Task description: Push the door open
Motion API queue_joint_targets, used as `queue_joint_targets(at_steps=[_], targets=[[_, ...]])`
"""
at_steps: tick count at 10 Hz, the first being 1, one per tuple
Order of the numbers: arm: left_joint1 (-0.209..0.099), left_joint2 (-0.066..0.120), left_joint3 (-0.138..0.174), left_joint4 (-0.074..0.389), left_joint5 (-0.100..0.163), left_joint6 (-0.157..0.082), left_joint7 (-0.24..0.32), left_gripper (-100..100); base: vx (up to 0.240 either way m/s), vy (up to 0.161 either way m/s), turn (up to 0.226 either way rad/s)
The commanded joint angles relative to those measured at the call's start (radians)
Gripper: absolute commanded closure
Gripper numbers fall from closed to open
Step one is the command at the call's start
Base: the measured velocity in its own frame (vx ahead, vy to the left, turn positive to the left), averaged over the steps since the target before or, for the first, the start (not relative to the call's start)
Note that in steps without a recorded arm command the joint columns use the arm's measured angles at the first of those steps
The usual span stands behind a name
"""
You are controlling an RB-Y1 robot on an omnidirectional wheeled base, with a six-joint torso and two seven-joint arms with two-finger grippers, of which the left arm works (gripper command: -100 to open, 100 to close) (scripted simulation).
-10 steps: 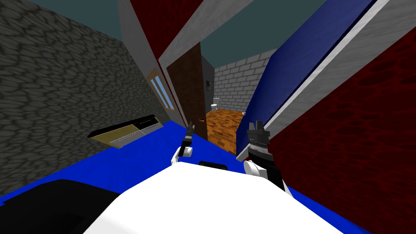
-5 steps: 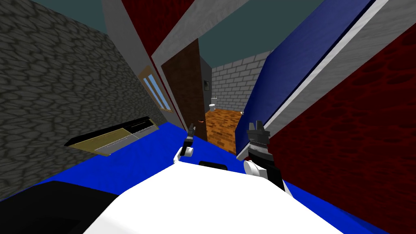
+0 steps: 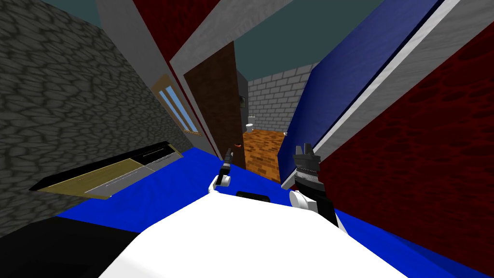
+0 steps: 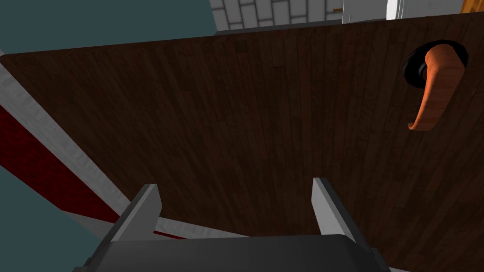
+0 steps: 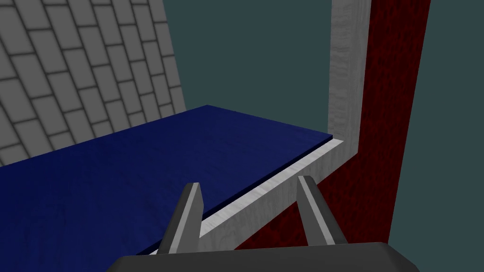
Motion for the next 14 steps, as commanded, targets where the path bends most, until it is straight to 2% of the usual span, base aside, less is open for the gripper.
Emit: queue_joint_targets(at_steps=[1,2,3,4,5,6,7,10,11,13,14], targets=[[-0.016,0.003,0.003,0.050,0.005,-0.015,-0.001,-100,0.032,0.070,-0.074],[-0.030,0.003,0.004,0.084,0.008,-0.024,-0.003,-100,0.041,0.109,-0.178],[-0.030,0.003,0.004,0.092,0.008,-0.024,-0.003,-100,0.026,0.083,-0.060],[-0.043,0.002,0.005,0.131,0.011,-0.033,-0.006,-100,0.030,0.073,-0.093],[-0.043,0.002,0.005,0.131,0.011,-0.033,-0.006,-100,0.025,0.058,-0.059],[-0.056,0.001,0.006,0.163,0.013,-0.042,-0.008,-100,0.023,0.070,-0.090],[-0.056,0.001,0.006,0.169,0.013,-0.042,-0.008,-100,0.021,0.058,-0.061],[-0.095,-0.002,0.010,0.270,0.022,-0.068,-0.015,-100,0.028,0.095,-0.145],[-0.095,-0.002,0.010,0.282,0.022,-0.068,-0.015,-100,0.043,0.096,-0.062],[-0.120,-0.005,0.012,0.344,0.027,-0.085,-0.020,-100,0.031,0.089,-0.135],[-0.120,-0.005,0.012,0.354,0.027,-0.085,-0.020,-100,0.016,0.075,-0.045]])
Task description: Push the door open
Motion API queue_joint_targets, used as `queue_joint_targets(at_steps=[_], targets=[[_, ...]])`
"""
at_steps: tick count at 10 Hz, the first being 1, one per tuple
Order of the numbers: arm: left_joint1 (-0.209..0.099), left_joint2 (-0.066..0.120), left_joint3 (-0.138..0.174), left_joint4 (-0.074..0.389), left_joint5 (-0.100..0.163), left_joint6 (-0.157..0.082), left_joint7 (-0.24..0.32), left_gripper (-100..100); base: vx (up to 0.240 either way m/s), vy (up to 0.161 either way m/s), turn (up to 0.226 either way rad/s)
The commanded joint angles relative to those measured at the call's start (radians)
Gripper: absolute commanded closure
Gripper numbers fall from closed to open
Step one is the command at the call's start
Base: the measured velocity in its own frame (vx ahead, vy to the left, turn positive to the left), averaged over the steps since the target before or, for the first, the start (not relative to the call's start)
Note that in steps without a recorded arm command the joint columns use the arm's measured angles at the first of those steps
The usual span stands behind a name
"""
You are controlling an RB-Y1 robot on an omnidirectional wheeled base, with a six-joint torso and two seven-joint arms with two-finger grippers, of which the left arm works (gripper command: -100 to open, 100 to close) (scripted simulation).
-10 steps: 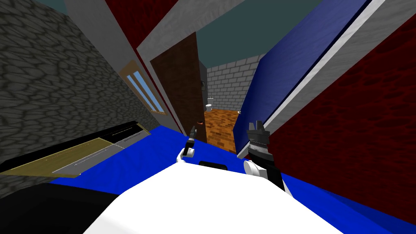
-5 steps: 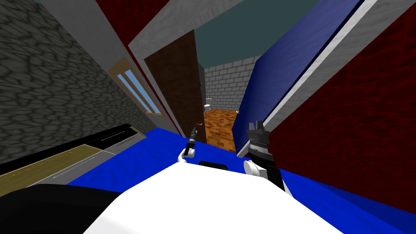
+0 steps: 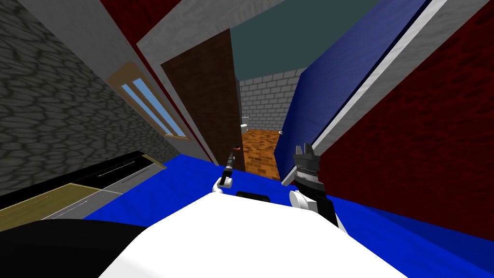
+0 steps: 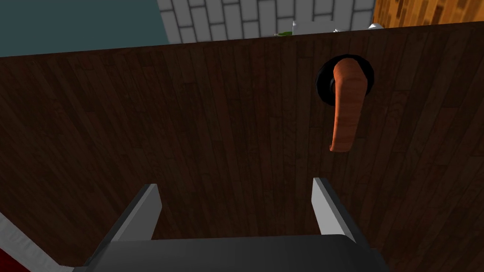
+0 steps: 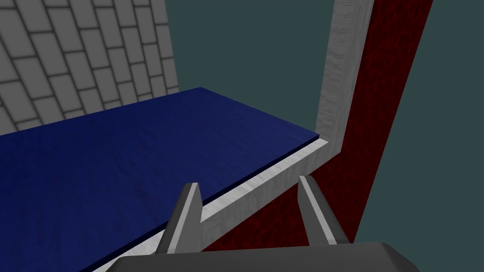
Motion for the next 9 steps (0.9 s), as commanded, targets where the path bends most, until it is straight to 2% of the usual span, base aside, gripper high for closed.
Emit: queue_joint_targets(at_steps=[1,5,6,9], targets=[[-0.014,-0.001,0.001,0.046,0.003,-0.011,-0.002,-100,0.014,0.083,-0.080],[-0.059,-0.010,0.005,0.170,0.013,-0.041,-0.011,-100,0.026,0.131,-0.142],[-0.059,-0.010,0.005,0.174,0.013,-0.041,-0.011,-100,0.021,0.087,-0.034],[-0.088,-0.018,0.008,0.258,0.019,-0.061,-0.016,-100,0.014,0.077,-0.102]])
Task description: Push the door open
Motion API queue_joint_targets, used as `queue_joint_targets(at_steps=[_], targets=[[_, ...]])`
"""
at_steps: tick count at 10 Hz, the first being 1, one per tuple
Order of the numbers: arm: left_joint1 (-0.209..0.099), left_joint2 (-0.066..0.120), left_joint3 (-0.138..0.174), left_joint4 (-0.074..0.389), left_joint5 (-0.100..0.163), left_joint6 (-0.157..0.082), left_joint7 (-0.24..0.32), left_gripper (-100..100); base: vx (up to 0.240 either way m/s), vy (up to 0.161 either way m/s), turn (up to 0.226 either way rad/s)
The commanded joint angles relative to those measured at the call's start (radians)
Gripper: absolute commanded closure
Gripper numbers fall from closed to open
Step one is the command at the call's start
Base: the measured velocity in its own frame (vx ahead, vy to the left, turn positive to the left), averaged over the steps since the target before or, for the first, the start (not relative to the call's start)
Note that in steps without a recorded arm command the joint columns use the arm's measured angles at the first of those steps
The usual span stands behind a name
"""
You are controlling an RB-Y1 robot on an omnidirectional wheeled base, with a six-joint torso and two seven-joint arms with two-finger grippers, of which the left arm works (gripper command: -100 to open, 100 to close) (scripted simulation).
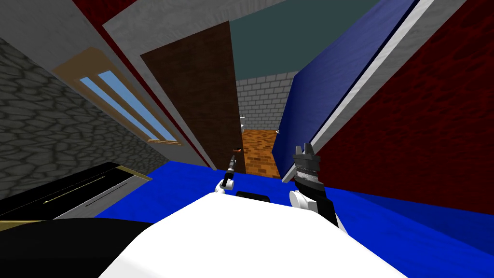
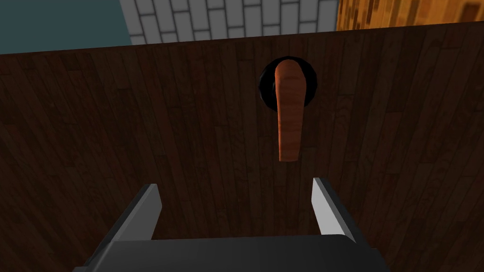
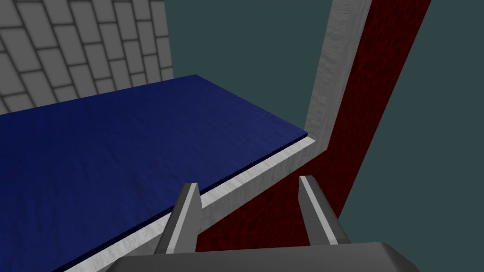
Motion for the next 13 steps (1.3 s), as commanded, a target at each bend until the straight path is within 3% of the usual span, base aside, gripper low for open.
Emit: queue_joint_targets(at_steps=[1,8,9,10,13], targets=[[-0.013,-0.003,0.001,0.039,0.003,-0.009,-0.002,-100,0.008,0.119,-0.116],[-0.066,-0.024,0.006,0.194,0.015,-0.045,-0.012,-100,0.013,0.103,-0.096],[-0.068,-0.022,0.006,0.190,0.015,-0.045,-0.012,-100,0.004,0.043,-0.020],[-0.070,-0.008,0.009,0.196,0.016,-0.049,-0.012,-100,0.103,0.017,-0.022],[-0.071,0.001,0.013,0.201,0.019,-0.052,-0.013,-100,0.173,0.006,-0.023]])
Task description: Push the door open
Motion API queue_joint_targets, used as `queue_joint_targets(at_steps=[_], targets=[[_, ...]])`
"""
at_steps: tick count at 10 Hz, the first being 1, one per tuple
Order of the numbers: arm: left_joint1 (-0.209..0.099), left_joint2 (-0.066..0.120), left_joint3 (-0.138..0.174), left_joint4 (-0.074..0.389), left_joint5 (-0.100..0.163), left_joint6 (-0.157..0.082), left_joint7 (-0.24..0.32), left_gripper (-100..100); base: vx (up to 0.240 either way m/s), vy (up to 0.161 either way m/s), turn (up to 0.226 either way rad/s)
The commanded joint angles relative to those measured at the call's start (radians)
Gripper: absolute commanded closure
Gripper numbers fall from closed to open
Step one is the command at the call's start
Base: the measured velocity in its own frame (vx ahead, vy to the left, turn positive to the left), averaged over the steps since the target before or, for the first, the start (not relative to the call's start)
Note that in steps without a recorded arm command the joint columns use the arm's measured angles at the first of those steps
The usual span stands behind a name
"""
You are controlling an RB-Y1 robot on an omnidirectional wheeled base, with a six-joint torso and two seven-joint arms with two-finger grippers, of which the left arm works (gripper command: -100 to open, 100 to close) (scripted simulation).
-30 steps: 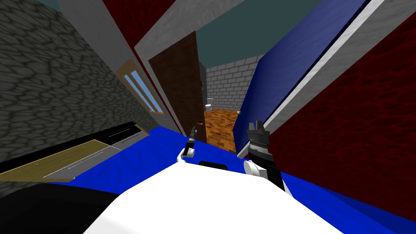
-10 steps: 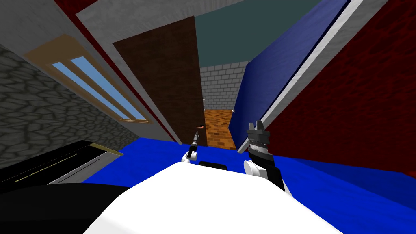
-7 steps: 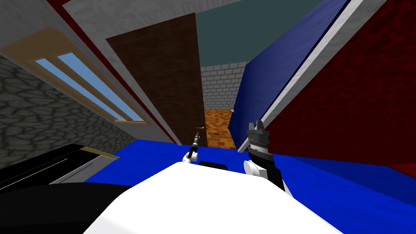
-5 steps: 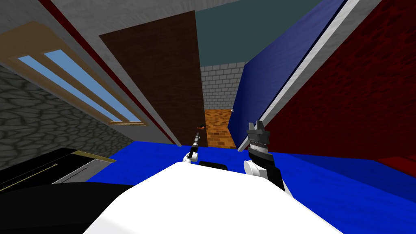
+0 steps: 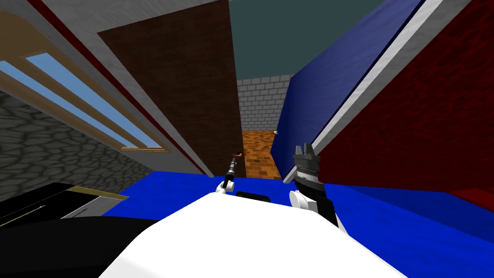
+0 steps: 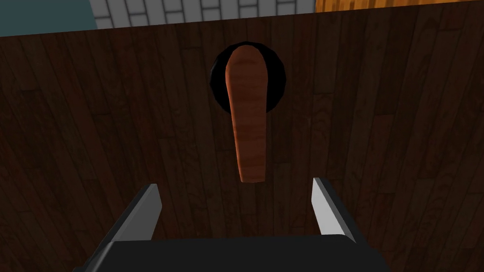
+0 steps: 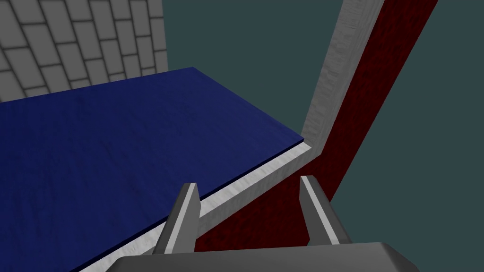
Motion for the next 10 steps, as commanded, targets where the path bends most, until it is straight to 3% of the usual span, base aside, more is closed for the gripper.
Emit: queue_joint_targets(at_steps=[1,5,6,7,10], targets=[[-0.001,0.002,0.003,0.003,0.002,-0.002,-0.001,-100,0.215,0.013,-0.021],[-0.003,-0.018,0.010,0.010,0.006,-0.008,-0.002,-100,0.198,0.011,-0.025],[-0.005,-0.014,0.009,0.012,0.005,-0.007,-0.003,-100,0.075,-0.001,-0.002],[-0.005,-0.014,0.009,0.012,0.005,-0.007,-0.003,100,-0.008,0.001,0.003],[-0.005,-0.014,0.009,0.012,0.005,-0.007,-0.003,100,-0.014,0.002,-0.005]])
